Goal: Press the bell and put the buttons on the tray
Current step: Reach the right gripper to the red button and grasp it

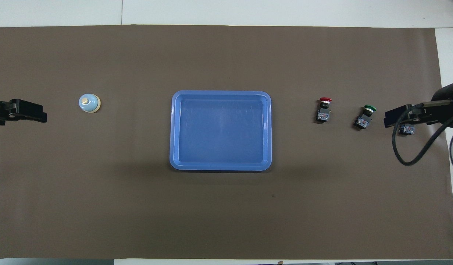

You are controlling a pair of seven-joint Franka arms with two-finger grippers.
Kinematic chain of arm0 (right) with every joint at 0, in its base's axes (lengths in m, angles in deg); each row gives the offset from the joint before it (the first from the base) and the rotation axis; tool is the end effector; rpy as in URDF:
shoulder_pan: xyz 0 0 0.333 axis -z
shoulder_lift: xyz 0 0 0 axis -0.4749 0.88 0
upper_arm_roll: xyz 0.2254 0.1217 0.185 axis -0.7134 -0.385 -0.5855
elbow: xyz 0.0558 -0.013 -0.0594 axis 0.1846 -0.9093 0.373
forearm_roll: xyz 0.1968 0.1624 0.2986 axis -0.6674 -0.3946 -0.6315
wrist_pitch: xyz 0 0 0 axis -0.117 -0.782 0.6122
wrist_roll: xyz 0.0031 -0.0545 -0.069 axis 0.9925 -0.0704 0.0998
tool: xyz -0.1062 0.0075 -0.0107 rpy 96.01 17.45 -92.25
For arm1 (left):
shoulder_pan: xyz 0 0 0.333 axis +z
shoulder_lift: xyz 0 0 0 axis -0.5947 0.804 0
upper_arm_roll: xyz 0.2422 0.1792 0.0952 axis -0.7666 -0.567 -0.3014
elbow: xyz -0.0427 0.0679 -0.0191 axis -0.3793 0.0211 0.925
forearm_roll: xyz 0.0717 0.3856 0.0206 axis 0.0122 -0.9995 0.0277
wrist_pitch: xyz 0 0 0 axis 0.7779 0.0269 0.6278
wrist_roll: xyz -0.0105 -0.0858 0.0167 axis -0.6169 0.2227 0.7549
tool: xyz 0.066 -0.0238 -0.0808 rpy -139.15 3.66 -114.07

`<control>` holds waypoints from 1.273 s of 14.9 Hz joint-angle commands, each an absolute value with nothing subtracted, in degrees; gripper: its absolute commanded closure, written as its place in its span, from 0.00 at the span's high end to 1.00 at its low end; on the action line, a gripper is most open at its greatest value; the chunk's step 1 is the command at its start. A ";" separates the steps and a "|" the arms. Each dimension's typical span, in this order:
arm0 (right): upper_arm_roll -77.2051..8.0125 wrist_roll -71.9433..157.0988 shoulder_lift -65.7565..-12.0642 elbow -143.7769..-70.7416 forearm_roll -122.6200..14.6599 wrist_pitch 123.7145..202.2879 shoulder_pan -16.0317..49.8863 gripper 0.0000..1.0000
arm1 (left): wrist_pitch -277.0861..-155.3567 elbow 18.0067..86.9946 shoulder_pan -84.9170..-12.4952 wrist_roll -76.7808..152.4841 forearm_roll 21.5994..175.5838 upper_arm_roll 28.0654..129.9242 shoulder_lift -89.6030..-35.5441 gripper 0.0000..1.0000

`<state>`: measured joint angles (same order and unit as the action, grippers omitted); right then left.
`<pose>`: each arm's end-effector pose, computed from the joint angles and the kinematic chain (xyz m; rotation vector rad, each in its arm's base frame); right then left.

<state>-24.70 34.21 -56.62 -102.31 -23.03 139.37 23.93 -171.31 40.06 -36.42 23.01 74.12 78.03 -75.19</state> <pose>0.5426 0.0153 0.5829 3.1357 0.0407 -0.0676 0.5426 -0.0207 0.5999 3.1302 -0.0366 -0.0180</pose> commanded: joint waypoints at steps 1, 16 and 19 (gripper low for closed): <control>-25.02 28.62 -56.73 -108.26 -22.78 145.67 21.60 1.00 | -169.07 38.84 -37.72 22.76 73.98 77.46 -74.57 1.00; -25.02 17.62 -38.71 -116.01 -22.78 177.58 19.47 1.00 | -169.24 39.10 -38.60 22.93 74.16 77.46 -75.01 1.00; -25.02 17.62 -35.02 -115.75 -22.86 181.97 20.00 1.00 | -169.33 39.02 -37.90 23.11 74.16 77.37 -75.45 1.00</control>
<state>-24.70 18.80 -37.43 -115.96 -23.04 179.09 19.32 -170.40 39.76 -37.84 23.02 74.13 78.03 -75.09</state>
